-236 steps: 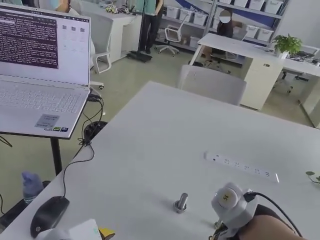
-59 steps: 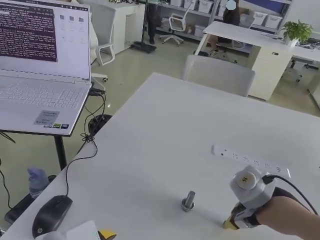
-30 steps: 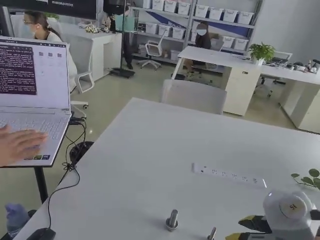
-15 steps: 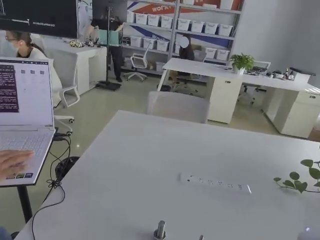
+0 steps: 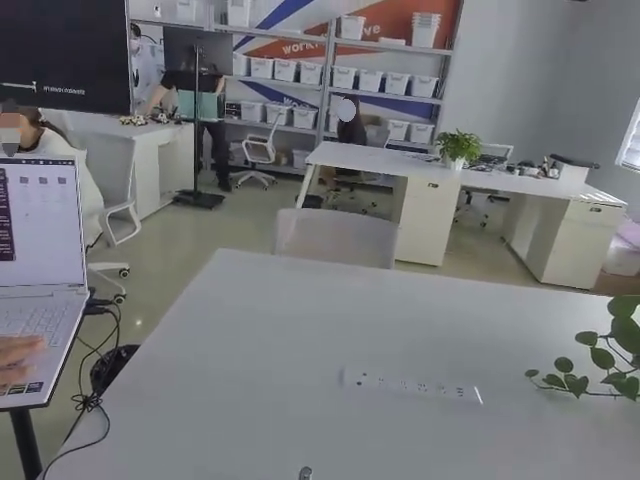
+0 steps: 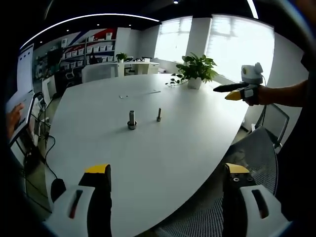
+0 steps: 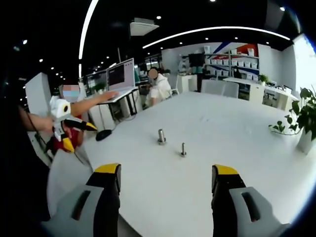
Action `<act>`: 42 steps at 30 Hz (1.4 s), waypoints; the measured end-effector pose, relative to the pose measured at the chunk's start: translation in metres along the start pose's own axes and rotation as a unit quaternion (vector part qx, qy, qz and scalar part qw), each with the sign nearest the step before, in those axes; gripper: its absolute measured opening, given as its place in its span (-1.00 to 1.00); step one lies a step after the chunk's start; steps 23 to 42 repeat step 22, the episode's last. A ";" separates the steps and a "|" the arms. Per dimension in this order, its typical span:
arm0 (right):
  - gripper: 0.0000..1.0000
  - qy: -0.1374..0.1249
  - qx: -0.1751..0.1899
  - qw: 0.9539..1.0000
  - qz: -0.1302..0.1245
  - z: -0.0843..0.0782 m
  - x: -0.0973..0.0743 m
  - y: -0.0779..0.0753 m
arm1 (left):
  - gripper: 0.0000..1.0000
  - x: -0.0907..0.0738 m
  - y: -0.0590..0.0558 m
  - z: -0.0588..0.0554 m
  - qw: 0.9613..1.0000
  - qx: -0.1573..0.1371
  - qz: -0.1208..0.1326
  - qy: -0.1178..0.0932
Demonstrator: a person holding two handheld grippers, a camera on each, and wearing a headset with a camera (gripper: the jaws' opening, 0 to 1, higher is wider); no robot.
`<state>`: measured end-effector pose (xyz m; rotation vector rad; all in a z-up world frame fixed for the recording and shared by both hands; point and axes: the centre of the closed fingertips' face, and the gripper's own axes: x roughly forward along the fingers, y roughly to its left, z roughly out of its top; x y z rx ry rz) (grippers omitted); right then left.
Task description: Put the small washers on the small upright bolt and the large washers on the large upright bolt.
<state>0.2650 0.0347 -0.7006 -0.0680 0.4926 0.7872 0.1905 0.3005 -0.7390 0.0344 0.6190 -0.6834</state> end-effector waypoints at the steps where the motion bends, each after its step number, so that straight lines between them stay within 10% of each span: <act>1: 0.55 0.001 0.004 1.000 0.002 -0.003 -0.001 0.003 | 0.88 -0.001 0.000 0.000 1.000 0.000 0.000 -0.002; 14: 0.73 0.007 0.007 1.000 -0.001 -0.040 -0.018 0.020 | 0.92 -0.007 -0.001 -0.001 1.000 -0.017 0.005 -0.019; 42: 0.78 0.006 0.007 1.000 -0.003 -0.034 -0.014 0.014 | 0.94 -0.008 0.000 -0.002 1.000 -0.023 0.004 -0.021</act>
